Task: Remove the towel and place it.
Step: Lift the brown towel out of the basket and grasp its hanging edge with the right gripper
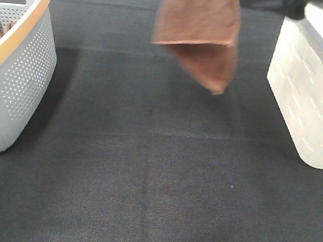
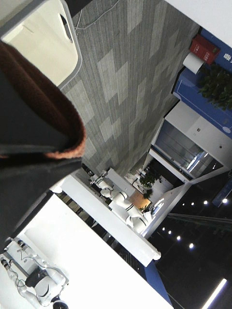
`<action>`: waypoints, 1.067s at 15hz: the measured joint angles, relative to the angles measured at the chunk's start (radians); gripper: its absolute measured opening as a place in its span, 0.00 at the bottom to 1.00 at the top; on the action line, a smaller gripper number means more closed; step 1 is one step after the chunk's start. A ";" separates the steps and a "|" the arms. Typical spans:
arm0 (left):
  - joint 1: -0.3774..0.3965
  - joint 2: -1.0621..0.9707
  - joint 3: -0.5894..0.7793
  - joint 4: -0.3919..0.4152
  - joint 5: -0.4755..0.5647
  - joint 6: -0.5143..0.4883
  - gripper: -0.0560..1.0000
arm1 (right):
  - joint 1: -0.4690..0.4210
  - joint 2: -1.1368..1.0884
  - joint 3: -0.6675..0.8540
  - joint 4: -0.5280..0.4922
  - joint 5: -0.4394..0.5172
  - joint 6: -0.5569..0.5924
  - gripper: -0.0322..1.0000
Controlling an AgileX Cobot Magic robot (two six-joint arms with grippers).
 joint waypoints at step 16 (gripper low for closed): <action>-0.070 0.000 0.000 -0.040 -0.030 0.033 0.05 | 0.000 0.131 0.000 0.090 -0.061 -0.085 0.61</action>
